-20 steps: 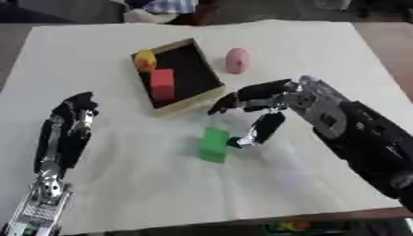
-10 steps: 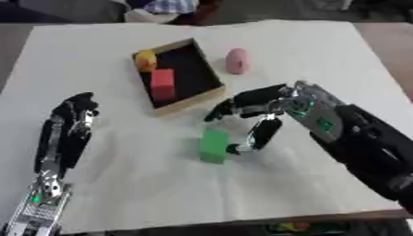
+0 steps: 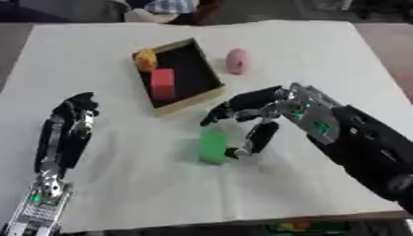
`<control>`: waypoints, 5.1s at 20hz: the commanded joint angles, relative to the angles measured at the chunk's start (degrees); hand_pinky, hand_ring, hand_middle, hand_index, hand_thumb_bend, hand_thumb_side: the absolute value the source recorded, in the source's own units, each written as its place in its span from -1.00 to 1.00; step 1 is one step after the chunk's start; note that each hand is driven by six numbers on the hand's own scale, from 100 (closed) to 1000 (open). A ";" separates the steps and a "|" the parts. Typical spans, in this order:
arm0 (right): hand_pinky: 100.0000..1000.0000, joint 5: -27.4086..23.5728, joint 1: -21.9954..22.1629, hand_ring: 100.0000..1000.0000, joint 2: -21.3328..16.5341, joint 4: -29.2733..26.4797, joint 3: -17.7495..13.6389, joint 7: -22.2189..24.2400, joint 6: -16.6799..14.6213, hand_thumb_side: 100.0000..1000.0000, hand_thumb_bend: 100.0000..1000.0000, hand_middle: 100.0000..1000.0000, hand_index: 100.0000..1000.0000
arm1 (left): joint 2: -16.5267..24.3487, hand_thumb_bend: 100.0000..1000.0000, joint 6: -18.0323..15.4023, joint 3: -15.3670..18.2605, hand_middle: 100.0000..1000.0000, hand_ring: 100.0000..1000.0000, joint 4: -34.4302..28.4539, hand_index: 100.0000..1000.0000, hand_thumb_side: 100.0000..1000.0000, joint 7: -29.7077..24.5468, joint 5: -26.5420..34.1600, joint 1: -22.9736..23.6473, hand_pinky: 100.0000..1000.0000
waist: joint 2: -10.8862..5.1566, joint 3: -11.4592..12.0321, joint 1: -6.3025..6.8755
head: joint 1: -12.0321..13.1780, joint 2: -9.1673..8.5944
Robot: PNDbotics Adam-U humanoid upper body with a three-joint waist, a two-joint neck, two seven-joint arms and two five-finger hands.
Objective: Pick up objects on the table and place them in the box.
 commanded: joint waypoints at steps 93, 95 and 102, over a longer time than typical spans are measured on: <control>0.69 37.13 -16.32 0.68 16.26 28.68 -39.91 -28.89 16.06 -0.48 -0.85 0.71 0.92 | 0.06 -0.95 -0.01 -0.34 0.15 0.21 -0.76 0.56 0.62 -0.66 0.46 -0.84 0.50 | -1.19 2.29 1.30 | -3.67 -0.14; 0.69 37.09 -16.61 0.68 15.29 29.74 -41.07 -29.58 18.11 -0.51 -0.87 0.71 0.92 | 0.10 -0.95 0.00 -0.35 0.14 0.21 -0.75 0.56 0.63 -0.66 0.45 -0.80 0.50 | -1.19 2.23 1.28 | -3.70 -0.14; 0.70 39.21 -16.39 0.72 13.46 35.31 -43.29 -30.68 24.01 -0.59 -0.87 0.73 0.87 | 0.16 -0.95 0.01 -0.33 0.14 0.21 -0.76 0.56 0.63 -0.65 0.44 -0.75 0.50 | -1.20 2.04 1.30 | -3.63 -0.14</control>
